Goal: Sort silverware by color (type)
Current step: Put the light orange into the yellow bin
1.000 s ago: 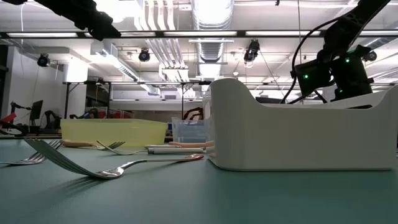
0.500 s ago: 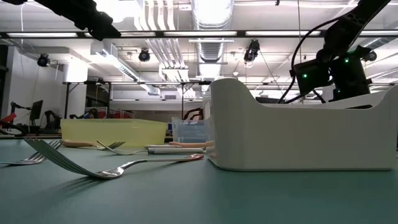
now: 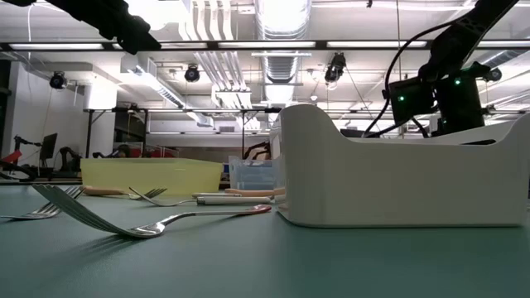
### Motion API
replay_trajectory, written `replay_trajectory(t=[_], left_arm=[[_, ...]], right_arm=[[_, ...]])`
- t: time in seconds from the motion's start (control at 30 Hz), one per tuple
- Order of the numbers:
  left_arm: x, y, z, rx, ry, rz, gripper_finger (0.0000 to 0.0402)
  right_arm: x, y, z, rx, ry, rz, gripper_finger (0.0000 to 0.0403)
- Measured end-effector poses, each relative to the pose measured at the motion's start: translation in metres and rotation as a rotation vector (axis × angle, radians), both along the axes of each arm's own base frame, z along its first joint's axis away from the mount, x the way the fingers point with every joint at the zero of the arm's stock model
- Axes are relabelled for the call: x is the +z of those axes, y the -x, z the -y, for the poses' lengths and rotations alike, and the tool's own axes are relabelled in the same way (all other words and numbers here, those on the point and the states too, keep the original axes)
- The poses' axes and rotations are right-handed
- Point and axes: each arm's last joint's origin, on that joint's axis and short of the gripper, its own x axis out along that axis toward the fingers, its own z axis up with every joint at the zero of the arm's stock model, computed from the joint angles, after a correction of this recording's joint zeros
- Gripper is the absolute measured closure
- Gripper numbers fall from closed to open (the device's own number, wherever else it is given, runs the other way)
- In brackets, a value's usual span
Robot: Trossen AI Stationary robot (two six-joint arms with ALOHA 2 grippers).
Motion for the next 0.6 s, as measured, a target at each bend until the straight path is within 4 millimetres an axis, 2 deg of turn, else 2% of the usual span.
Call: replay_trajectory(t=[0.33,0.6], left_arm=[[0.000,0.000,0.000,0.000,0.000,0.000,0.0279],[0.000,0.000,0.000,0.000,0.000,0.000,0.0279]], right_arm=[[0.005,-0.015,0.009,0.017,0.107,0.117,0.0346],[0.013,-0.021,0.016,0.069,0.214,0.100,0.0346]])
